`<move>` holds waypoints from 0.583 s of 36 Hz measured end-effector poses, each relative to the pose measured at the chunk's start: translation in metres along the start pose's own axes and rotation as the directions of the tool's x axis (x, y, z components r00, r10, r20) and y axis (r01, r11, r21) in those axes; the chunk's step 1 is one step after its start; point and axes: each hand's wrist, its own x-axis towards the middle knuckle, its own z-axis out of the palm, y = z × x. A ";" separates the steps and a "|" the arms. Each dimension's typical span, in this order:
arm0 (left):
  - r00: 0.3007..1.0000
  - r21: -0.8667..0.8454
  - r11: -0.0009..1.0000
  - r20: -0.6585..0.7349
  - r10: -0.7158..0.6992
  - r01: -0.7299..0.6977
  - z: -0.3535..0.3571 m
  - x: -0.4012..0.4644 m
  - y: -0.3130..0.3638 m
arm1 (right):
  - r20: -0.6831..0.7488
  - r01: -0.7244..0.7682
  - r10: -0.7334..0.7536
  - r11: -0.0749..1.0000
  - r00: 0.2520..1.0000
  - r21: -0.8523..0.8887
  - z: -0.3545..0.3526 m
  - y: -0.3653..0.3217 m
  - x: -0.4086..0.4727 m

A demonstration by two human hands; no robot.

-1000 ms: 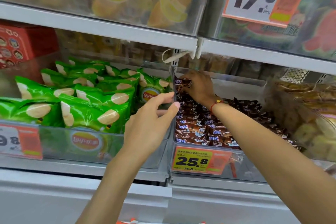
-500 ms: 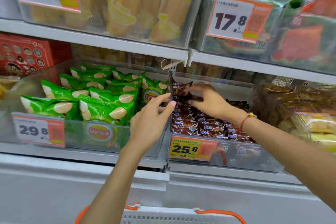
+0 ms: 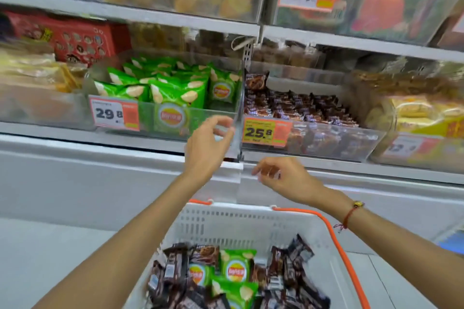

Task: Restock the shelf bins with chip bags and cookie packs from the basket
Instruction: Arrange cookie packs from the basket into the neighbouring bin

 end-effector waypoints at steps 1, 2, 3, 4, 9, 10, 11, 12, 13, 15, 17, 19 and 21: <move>0.997 0.006 0.999 0.072 -0.038 0.038 -0.002 -0.015 -0.013 | 0.046 -0.025 0.024 1.000 0.999 0.016 0.012 0.004 -0.007; 0.985 0.001 0.997 0.152 -0.081 0.082 -0.003 -0.028 -0.025 | 0.103 -0.047 0.044 0.998 0.994 0.031 0.024 0.008 -0.014; 0.962 -0.009 0.991 0.239 -0.129 0.135 -0.004 -0.042 -0.039 | 0.166 -0.069 0.060 0.997 0.984 0.046 0.035 0.013 -0.020; 0.929 0.011 0.983 0.326 -0.176 0.182 -0.005 -0.056 -0.054 | 0.224 -0.089 0.075 0.994 0.972 0.055 0.047 0.018 -0.026; 0.771 0.253 0.951 0.565 -0.293 0.176 0.004 -0.114 -0.121 | 0.423 -0.199 0.160 0.979 0.892 0.051 0.108 0.042 -0.053; 0.734 0.295 0.940 0.599 -0.320 0.170 0.007 -0.124 -0.132 | 0.451 -0.220 0.177 0.975 0.875 0.044 0.119 0.045 -0.057; 0.693 0.334 0.930 0.634 -0.344 0.156 0.011 -0.134 -0.142 | 0.478 -0.232 0.186 0.972 0.858 0.037 0.131 0.049 -0.061; 0.645 0.373 0.919 0.672 -0.364 0.130 0.015 -0.144 -0.151 | 0.507 -0.241 0.197 0.970 0.839 0.022 0.143 0.052 -0.065; 0.590 0.414 0.906 0.711 -0.382 0.088 0.020 -0.155 -0.159 | 0.537 -0.248 0.208 0.969 0.817 0.003 0.155 0.055 -0.070; 0.459 0.485 0.875 0.780 -0.425 -0.014 0.028 -0.174 -0.173 | 0.617 -0.257 0.218 0.966 0.756 -0.026 0.179 0.059 -0.080; 0.331 0.523 0.844 0.822 -0.464 -0.115 0.037 -0.188 -0.186 | 0.688 -0.272 0.216 0.962 0.693 -0.028 0.202 0.061 -0.089; 0.279 0.541 0.807 0.834 -0.477 -0.237 0.044 -0.196 -0.194 | 0.726 -0.283 0.219 0.958 0.652 -0.035 0.221 0.062 -0.096; 0.272 0.544 0.784 0.836 -0.476 -0.301 0.049 -0.199 -0.198 | 0.746 -0.315 0.238 0.948 0.622 -0.039 0.236 0.060 -0.103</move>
